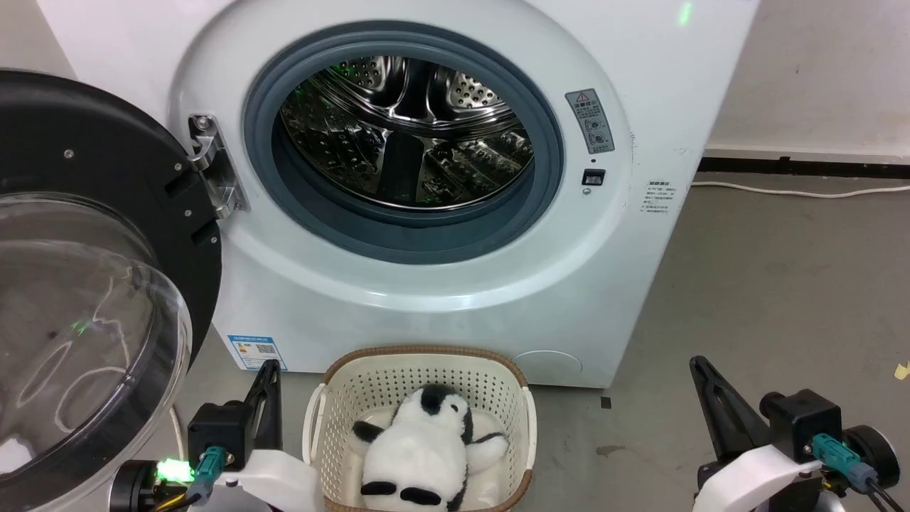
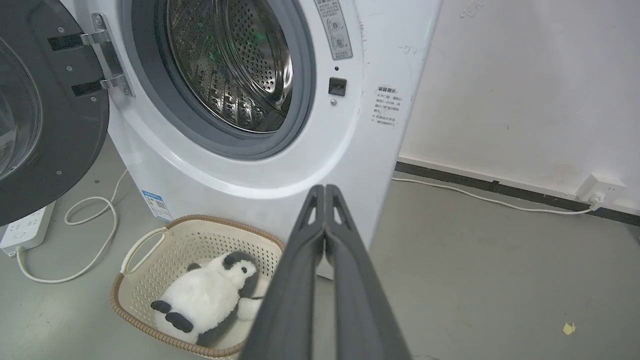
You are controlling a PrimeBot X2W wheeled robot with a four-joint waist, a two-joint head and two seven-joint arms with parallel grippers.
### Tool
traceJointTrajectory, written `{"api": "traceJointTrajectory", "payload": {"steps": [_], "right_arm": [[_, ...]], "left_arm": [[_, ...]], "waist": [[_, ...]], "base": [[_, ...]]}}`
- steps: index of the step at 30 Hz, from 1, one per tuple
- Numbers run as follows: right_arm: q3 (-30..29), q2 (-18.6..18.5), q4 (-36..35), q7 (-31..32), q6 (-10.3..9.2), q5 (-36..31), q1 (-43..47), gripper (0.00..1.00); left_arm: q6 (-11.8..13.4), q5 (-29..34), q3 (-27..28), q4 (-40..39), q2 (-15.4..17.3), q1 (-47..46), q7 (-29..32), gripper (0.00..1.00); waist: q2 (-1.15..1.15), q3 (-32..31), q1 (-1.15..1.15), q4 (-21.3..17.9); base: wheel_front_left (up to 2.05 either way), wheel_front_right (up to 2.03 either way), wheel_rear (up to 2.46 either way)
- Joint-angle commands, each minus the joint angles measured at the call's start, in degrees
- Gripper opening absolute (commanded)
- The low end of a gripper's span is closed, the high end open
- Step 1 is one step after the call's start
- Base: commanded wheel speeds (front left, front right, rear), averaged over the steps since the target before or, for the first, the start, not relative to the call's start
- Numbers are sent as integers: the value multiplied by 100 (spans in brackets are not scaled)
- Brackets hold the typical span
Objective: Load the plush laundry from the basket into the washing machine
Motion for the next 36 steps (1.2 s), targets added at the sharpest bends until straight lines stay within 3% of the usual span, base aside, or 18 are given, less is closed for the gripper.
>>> {"api": "traceJointTrajectory", "payload": {"steps": [1,11,12,36], "right_arm": [[-3,-1,-26,3,-5,-43,-66,0],[-3,-1,-26,3,-5,-43,-66,0],[-13,11,59,-23,0,12,9,100],[-104,3,107,-298,1,247,-67,100]], "left_arm": [[-30,9,3,-25,1,-85,2,0],[-30,9,3,-25,1,-85,2,0],[-8,-12,6,9,0,0,-9,100],[20,-87,-219,224,4,-116,-279,100]], "waist": [[0,0,0,0],[0,0,0,0],[0,0,0,0],[0,285,0,-187]], "base": [[0,0,0],[0,0,0],[0,0,0],[0,0,0]]}}
